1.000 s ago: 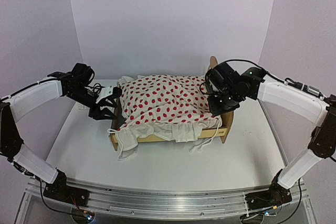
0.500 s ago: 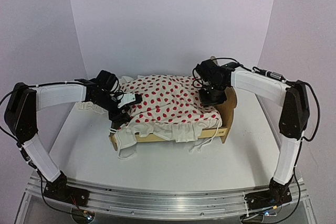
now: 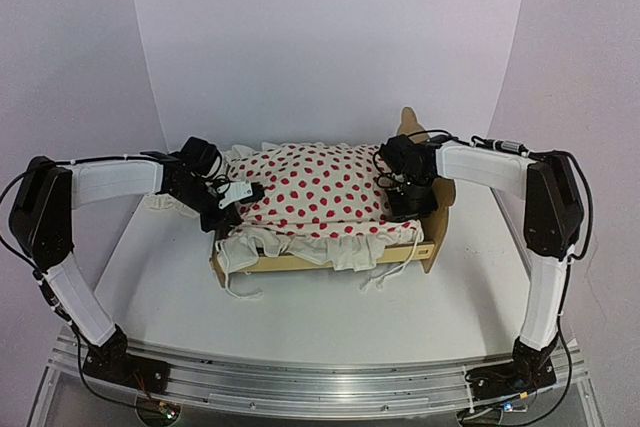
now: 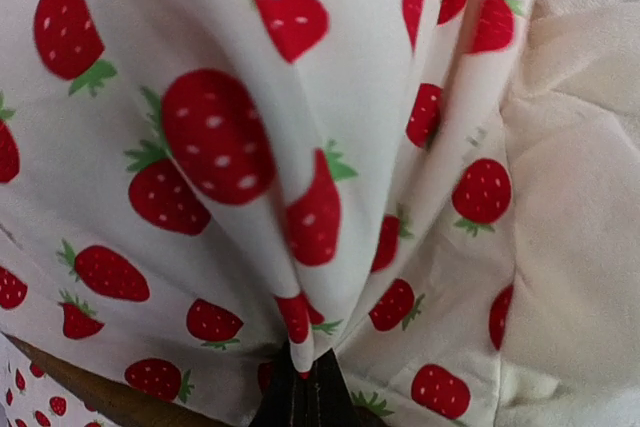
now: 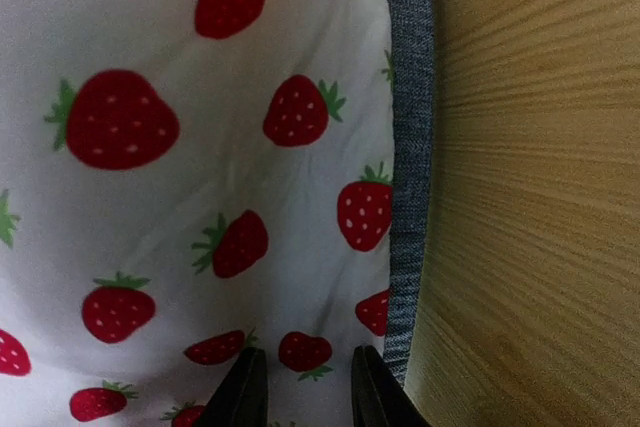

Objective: Set up the pet bed

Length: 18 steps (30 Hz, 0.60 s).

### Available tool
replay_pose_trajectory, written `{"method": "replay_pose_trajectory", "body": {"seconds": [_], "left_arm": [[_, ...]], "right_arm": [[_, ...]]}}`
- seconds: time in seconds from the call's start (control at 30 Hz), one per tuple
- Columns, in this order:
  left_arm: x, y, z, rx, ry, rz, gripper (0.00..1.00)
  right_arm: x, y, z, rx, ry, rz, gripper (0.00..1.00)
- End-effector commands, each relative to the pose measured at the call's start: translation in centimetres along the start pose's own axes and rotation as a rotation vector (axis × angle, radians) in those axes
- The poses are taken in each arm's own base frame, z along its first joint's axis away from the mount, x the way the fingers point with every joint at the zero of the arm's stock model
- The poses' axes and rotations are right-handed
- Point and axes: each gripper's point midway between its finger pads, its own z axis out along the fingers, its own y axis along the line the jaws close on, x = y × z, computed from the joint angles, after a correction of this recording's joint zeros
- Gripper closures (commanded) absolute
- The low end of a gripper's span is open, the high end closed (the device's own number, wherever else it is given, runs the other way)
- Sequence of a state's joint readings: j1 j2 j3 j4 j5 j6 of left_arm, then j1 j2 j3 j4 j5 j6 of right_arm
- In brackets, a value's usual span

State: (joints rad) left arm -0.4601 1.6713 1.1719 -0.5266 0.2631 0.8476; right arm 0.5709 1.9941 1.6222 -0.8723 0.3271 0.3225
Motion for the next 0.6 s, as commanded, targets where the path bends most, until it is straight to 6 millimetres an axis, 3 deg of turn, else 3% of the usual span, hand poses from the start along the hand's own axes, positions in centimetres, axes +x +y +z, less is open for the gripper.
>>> {"method": "replay_pose_trajectory", "body": {"seconds": [0.0,0.1,0.2,0.3,0.33,0.4,0.57], "left_arm": [[1.4,1.0,-3.4,-0.011,0.041,0.009,1.00],[2.1,0.3,-3.6,0.010,0.049,0.025,1.00],[1.3,-0.7,-3.7,0.058,0.001,0.029,0.97],[-0.6,-1.9,-4.4,0.125,-0.062,0.028,0.57],[-1.4,-1.9,-5.0,0.132,-0.089,0.037,0.50],[-3.0,-2.1,-6.3,0.141,-0.151,0.050,0.40],[-7.0,-3.4,-11.0,0.121,-0.347,0.133,0.32]], "right_arm": [[-0.1,-1.8,-1.9,0.058,-0.036,0.003,0.69],[-0.6,-1.8,-2.8,0.046,-0.050,-0.007,0.69],[-1.2,-0.8,-3.7,-0.017,-0.062,-0.023,0.67],[-1.5,0.6,-5.0,-0.103,-0.068,-0.044,0.63],[-1.5,0.8,-5.6,-0.119,-0.077,-0.048,0.62],[-1.7,0.7,-7.4,-0.123,-0.110,-0.051,0.60],[-0.8,-0.3,-11.5,-0.058,-0.189,-0.041,0.57]]}}
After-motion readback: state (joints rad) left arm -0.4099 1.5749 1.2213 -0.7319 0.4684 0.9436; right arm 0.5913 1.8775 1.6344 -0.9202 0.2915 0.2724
